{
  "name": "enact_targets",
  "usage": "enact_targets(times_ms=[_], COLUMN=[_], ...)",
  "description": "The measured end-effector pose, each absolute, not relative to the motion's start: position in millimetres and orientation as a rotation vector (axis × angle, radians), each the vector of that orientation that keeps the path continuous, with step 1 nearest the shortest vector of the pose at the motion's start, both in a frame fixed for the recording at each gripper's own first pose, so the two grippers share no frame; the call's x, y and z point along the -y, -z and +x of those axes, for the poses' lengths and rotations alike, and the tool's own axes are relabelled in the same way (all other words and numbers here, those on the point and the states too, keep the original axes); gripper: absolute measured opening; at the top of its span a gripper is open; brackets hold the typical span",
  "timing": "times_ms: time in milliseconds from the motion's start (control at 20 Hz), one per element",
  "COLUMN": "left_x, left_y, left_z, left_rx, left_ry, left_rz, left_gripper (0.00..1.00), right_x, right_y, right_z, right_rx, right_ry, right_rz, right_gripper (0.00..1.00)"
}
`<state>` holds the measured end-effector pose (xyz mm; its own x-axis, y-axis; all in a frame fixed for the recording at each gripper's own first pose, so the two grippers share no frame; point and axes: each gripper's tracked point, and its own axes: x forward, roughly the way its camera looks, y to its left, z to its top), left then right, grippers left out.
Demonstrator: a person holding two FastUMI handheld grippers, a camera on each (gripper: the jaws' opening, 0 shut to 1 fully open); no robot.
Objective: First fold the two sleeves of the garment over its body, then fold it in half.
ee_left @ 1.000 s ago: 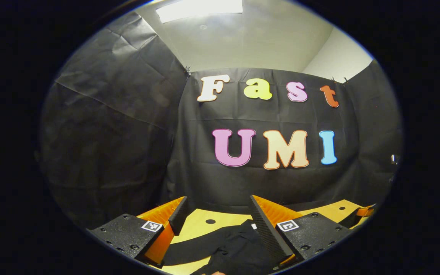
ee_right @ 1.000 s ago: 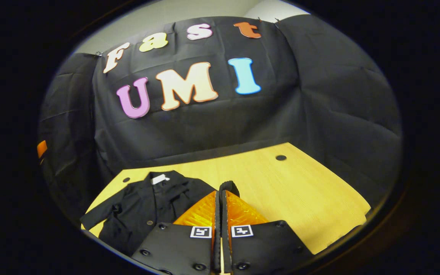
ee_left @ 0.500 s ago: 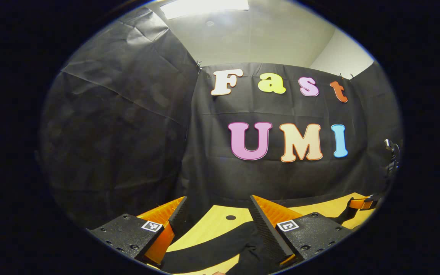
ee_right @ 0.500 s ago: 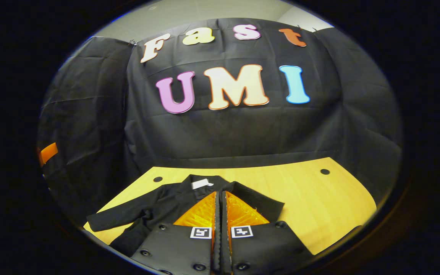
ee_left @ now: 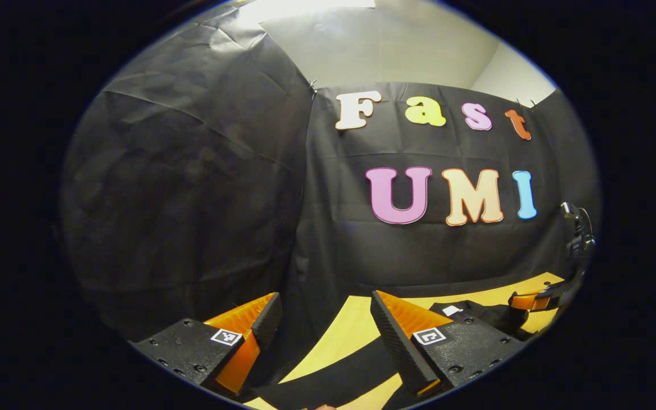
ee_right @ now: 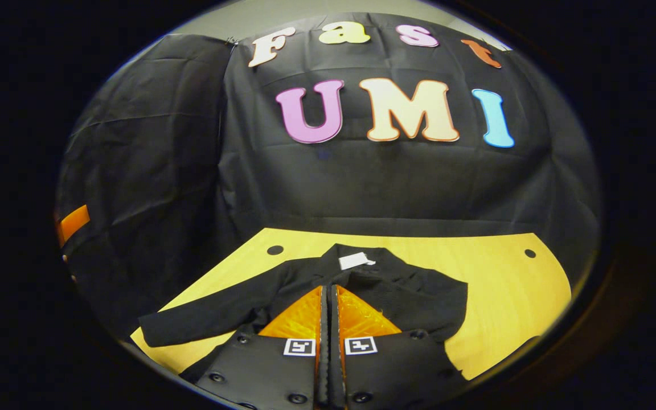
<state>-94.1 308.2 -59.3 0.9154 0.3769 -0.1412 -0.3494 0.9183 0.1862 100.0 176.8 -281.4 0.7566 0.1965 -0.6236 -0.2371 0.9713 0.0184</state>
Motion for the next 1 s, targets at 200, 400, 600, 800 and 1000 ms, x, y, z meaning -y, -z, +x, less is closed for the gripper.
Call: enact_targets(times_ms=[200,400,600,800,1000], left_x=[-332.0,-349.6,-360.7,-360.2,-359.3], left_y=[75.3,89.5,109.1,129.9,170.5], left_z=[-105.2,-116.7,-126.7,-136.3,-147.0], left_rx=[-0.220,-0.264,-0.311,-0.354,-0.440], left_ry=[-0.409,-0.450,-0.496,-0.512,-0.533], left_rz=[0.153,0.125,0.101,0.110,0.089], left_gripper=[0.92,0.92,0.92,0.93,0.93], right_x=[-215.5,-240.4,-258.1,-224.4,-179.6], right_y=[289.5,285.1,259.2,224.0,192.5], right_z=[108.8,117.3,119.8,113.2,95.2], right_rx=[-0.683,-0.649,-0.587,-0.485,-0.399], right_ry=[-0.282,-0.314,-0.383,-0.355,-0.296], right_rz=[-0.058,-0.051,0.050,0.030,0.003], right_gripper=[0.05,0.05,0.76,0.94,0.94])
